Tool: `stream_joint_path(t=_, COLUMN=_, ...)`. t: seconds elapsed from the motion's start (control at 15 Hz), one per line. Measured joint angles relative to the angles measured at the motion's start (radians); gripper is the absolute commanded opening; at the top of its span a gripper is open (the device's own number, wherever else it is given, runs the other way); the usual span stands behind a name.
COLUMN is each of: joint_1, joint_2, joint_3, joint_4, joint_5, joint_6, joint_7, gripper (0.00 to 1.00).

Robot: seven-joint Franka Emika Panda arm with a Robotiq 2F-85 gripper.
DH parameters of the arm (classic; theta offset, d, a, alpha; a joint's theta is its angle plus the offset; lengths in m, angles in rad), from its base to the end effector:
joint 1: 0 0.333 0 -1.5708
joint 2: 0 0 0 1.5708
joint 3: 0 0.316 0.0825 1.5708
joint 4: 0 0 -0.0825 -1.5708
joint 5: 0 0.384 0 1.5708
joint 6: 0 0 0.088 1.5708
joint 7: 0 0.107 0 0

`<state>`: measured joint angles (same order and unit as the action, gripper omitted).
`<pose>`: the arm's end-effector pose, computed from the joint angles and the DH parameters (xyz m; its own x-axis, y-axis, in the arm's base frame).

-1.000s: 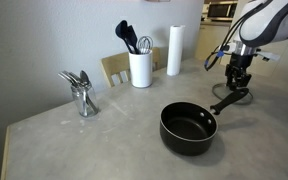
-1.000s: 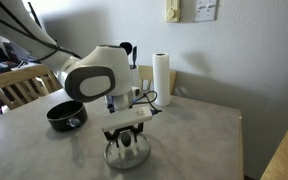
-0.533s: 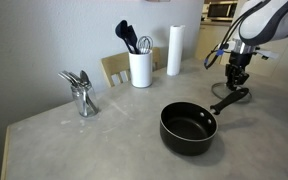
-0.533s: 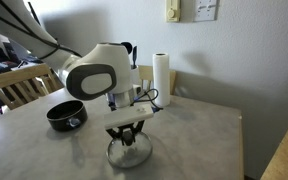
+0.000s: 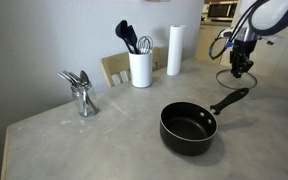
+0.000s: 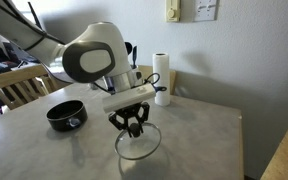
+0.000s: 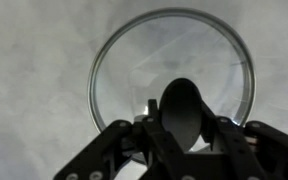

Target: Put the glass lid on top of the black pot

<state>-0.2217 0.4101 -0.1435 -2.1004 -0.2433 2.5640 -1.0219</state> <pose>0.5513 -0.2058 0.2283 0.6443 0.7494 -0.1527 0.7648 -0.6311 0.1298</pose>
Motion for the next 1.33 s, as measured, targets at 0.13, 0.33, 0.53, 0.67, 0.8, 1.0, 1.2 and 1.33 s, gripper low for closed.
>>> stream_joint_path(t=0.13, joint_1=0.010, joint_2=-0.052, joint_3=-0.002, joint_4=-0.002, joint_5=-0.045, joint_6=-0.020, joint_7=0.024, gripper=0.15)
stream_joint_path(t=0.33, joint_1=0.032, joint_2=-0.124, joint_3=0.001, joint_4=-0.004, joint_5=-0.074, joint_6=-0.057, joint_7=0.037, gripper=0.15)
stream_joint_path(t=0.53, joint_1=0.054, joint_2=-0.186, joint_3=0.019, joint_4=-0.005, joint_5=-0.074, joint_6=-0.103, joint_7=0.037, gripper=0.15)
stream_joint_path(t=0.67, joint_1=0.070, joint_2=-0.221, joint_3=0.038, joint_4=-0.006, joint_5=-0.073, joint_6=-0.133, joint_7=0.036, gripper=0.15)
stream_joint_path(t=0.8, joint_1=0.094, joint_2=-0.251, joint_3=0.059, joint_4=-0.009, joint_5=-0.072, joint_6=-0.159, joint_7=0.036, gripper=0.15)
stream_joint_path(t=1.0, joint_1=0.139, joint_2=-0.278, joint_3=0.098, joint_4=-0.011, joint_5=-0.066, joint_6=-0.195, joint_7=0.038, gripper=0.15)
stream_joint_path(t=1.2, joint_1=0.185, joint_2=-0.277, joint_3=0.142, joint_4=-0.013, joint_5=-0.048, joint_6=-0.215, joint_7=0.054, gripper=0.15)
stream_joint_path(t=1.33, joint_1=0.215, joint_2=-0.273, joint_3=0.169, joint_4=-0.022, joint_5=-0.039, joint_6=-0.222, joint_7=0.063, gripper=0.15)
